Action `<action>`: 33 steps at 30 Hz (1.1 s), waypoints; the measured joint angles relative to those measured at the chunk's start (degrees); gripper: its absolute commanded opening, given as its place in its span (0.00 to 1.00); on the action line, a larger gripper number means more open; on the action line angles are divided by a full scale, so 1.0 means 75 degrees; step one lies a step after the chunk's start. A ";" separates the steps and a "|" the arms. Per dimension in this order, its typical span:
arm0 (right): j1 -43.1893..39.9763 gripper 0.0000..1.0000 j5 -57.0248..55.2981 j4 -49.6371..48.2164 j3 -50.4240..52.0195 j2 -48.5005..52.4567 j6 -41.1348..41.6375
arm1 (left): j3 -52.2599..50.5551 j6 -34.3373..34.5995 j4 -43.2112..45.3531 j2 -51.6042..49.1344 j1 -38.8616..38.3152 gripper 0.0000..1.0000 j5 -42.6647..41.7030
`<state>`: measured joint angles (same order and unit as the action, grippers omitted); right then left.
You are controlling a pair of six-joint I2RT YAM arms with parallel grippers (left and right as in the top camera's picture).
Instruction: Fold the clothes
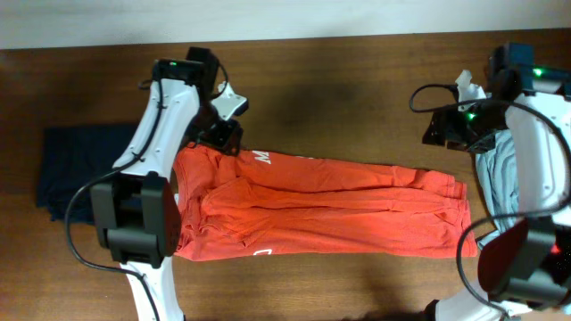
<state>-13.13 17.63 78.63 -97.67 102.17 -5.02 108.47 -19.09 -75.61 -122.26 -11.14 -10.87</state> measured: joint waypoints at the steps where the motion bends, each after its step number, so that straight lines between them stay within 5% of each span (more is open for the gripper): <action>1: 0.0012 0.60 0.0128 0.0029 0.0003 -0.0041 -0.0038 | 0.0000 0.0125 0.0143 -0.0012 -0.0079 0.58 0.0099; 8: 0.0519 0.60 0.0554 -0.0364 0.0886 0.0102 -0.0157 | 0.0000 0.0938 0.0280 -0.0370 -0.0242 0.53 0.0973; 15: 0.0994 0.22 0.0504 -0.2809 0.2952 0.0259 0.0513 | 0.0000 0.1751 0.0344 -0.0679 -0.0227 0.49 0.1580; 19: 0.1023 0.13 0.0460 -0.3707 0.3908 0.0274 0.1040 | 0.0000 0.2028 0.0347 -0.0699 -0.0227 0.49 0.1801; 33: 0.1023 0.09 -0.0533 -0.5683 0.5348 0.0134 0.2259 | 0.0000 0.2238 0.0411 -0.1107 -0.0227 0.50 0.1947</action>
<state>-5.45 13.63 36.01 -57.56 103.18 11.92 108.47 -2.31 -72.53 -130.56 -12.84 3.73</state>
